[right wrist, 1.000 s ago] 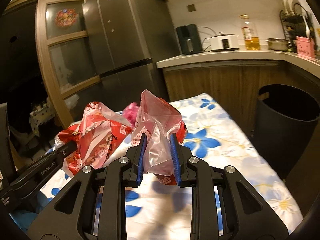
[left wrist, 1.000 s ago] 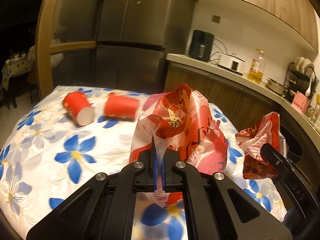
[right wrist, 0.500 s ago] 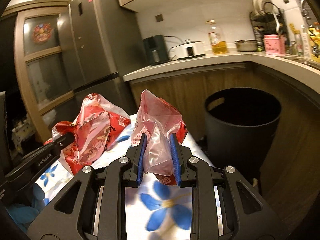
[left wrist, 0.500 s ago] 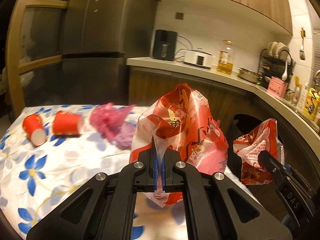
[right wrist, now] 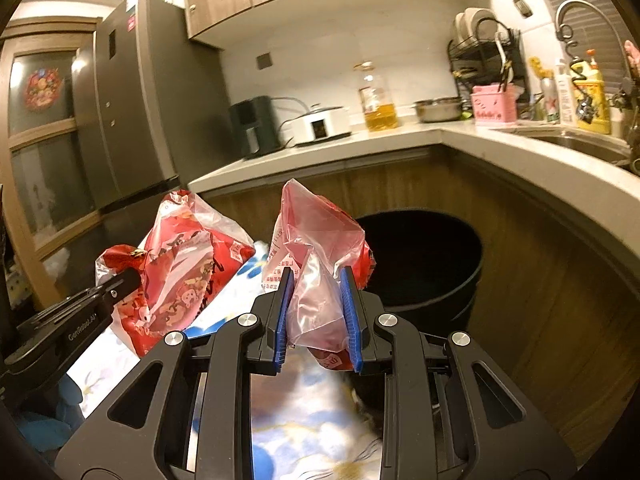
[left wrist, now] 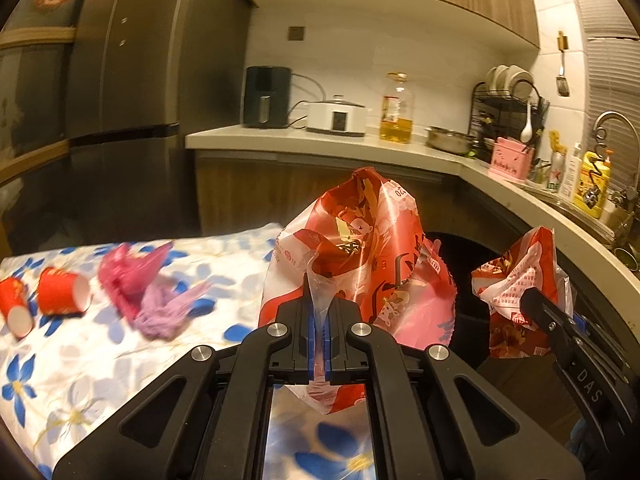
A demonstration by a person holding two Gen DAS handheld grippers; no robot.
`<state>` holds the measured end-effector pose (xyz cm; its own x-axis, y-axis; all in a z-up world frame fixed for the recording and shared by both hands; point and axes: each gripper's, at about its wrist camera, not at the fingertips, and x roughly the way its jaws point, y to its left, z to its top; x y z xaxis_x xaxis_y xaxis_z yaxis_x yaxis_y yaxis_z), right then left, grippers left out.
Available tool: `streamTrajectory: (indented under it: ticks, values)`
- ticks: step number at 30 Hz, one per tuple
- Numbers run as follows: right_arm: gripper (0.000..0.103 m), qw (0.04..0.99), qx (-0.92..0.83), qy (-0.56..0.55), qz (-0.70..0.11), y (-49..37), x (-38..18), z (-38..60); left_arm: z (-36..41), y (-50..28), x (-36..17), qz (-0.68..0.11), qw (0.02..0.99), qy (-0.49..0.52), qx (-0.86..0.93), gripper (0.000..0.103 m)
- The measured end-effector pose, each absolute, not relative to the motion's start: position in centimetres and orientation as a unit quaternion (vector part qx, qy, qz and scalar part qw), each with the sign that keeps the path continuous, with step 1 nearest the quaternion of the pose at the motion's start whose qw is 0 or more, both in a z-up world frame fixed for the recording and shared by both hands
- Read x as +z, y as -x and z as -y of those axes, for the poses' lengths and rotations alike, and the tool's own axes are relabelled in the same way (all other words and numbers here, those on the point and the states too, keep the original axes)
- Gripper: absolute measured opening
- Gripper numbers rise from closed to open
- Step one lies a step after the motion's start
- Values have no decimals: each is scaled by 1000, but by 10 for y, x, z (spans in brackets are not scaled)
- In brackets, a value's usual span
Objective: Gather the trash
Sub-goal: 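Carry both bags over the black bin with both tools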
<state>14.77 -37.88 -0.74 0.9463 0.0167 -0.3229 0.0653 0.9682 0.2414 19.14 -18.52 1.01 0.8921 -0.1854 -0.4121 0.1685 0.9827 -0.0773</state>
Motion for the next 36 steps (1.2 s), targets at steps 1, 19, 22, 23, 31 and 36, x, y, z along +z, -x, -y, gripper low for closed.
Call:
streamTrajectory:
  ticks: [1,19,22,23,31,36]
  values:
    - [23,979,-16,-126,-161,-149,-6,382,191,-194,12,-212,972,19,-95,2]
    - [23,982,-69,-104,-139,-176,12,439,263,-229,26,-193,971,-6,-138,2]
    - [24,983,-72,-102,-138,-181,13,445,272,-235,28,-189,972,-8,-143,2]
    - [24,983,-72,-101,-138,-184,14,447,275,-239,28,-188,971,-8,-144,2]
    - [25,983,-73,-100,-137,-204,18,460,295,-261,26,-193,969,-10,-157,3]
    - [26,982,-74,-101,-139,-216,18,464,303,-273,19,-200,966,-9,-167,3]
